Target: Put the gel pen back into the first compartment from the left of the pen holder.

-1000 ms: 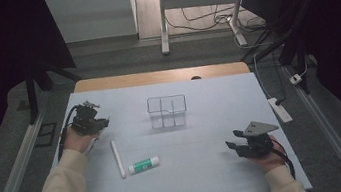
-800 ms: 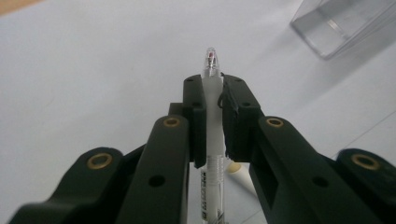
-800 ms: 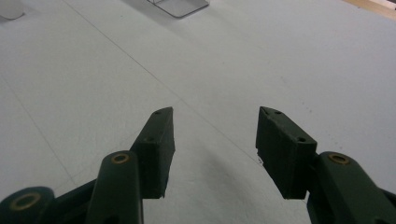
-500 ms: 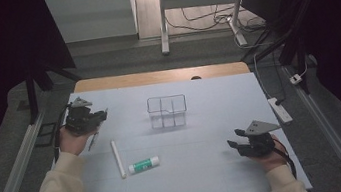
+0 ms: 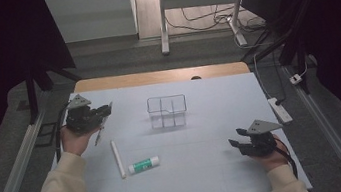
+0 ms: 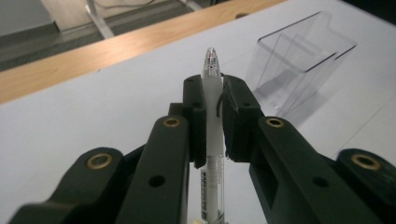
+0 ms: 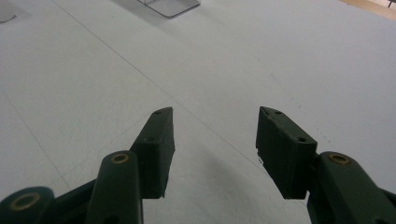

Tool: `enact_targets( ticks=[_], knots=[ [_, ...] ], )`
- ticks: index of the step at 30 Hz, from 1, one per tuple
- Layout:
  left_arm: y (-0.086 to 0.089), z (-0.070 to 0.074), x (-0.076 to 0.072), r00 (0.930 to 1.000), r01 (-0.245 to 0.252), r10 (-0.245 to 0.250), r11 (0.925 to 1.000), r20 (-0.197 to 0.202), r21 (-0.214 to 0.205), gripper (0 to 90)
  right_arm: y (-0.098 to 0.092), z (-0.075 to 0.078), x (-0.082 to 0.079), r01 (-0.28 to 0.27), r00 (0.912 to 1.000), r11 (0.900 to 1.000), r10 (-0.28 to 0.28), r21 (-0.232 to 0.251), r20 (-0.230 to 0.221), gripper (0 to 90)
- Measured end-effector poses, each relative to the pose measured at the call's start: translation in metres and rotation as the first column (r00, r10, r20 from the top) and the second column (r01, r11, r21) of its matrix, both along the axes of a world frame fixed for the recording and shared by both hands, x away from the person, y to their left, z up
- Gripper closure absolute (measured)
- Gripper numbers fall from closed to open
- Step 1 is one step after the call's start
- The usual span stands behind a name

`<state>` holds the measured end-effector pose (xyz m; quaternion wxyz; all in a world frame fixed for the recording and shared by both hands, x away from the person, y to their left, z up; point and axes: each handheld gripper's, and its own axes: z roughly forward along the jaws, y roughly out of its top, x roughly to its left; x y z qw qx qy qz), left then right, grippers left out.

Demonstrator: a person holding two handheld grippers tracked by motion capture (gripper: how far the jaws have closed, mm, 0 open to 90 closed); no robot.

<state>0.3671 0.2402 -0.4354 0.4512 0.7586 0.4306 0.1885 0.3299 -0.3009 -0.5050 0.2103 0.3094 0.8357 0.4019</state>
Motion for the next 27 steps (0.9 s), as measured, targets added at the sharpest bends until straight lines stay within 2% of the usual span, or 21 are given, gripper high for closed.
enact_targets(
  ticks=[13, 18, 27],
  knots=[
    [-0.013, 0.010, 0.002, 0.9986, 0.034, -0.032, 0.9985, 0.042, -0.043, 80.3, -0.003, 0.001, 0.001, 0.004, 1.0000, 1.0000, -0.004, 0.004, -0.003, 46.0],
    [-0.016, 0.015, 0.002, 0.9975, 0.046, -0.042, 0.9958, 0.057, -0.078, 80.3, -0.002, 0.001, 0.000, 0.005, 1.0000, 0.9999, -0.005, 0.009, -0.004, 46.0],
    [-0.025, 0.022, 0.003, 0.9950, 0.055, -0.047, 0.9938, 0.088, -0.096, 80.3, -0.003, 0.002, 0.001, 0.009, 1.0000, 0.9999, -0.009, 0.006, 0.001, 46.0]
  ],
)
